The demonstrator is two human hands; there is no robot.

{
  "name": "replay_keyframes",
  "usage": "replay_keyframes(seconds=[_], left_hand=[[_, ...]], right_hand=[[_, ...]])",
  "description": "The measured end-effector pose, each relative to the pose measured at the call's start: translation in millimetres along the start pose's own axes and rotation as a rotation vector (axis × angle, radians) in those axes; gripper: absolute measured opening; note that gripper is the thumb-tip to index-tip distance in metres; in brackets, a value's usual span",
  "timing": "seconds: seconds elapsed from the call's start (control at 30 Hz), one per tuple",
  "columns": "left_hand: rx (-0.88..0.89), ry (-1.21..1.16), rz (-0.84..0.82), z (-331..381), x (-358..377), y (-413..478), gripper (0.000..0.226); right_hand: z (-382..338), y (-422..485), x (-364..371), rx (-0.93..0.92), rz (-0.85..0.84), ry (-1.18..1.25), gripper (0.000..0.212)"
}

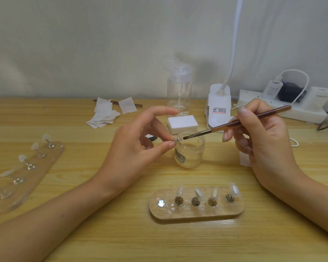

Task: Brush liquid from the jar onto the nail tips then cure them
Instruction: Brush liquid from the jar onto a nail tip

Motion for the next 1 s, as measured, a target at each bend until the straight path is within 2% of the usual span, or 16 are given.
replay_keyframes(seconds=[0.2, 0.33, 0.53, 0.7, 0.87, 1.0], left_hand=[[0.010, 0.013, 0.001, 1.8, 0.0, 0.1, 0.046], [0.011, 0.017, 0.000, 2.4, 0.3, 0.3, 0.046], [0.015, 0.018, 0.005, 4.9, 0.2, 0.0, 0.046], [0.021, 0.028, 0.009, 6.7, 0.1, -0.2, 0.045], [0.035, 0.050, 0.014, 8.5, -0.6, -0.4, 0.044], [0.035, 0.052, 0.012, 7.7, 0.1, -0.6, 0.043]], right_hand=[[3.5, 0.1, 5.9, 0.021, -0.038, -0.008, 0.024], [7.0, 0.8, -1.3, 0.052, 0.014, -0.030, 0.023], [3.1, 0.1, 6.6, 0.028, -0.038, 0.005, 0.024], [5.1, 0.9, 0.9, 0.052, 0.007, -0.026, 0.023], [2.2, -0.3, 6.8, 0.029, -0.034, -0.011, 0.022], [6.6, 0.3, 0.4, 0.060, 0.012, -0.057, 0.022]])
Point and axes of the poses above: each hand's wrist, its own y-axis towards the middle knuckle, its own x-axis out of the palm, z = x × y, the point moved 10 cm from there along y, towards the middle knuckle, and after that the axes turned 7 degrees about y, right-handed, at the moved point
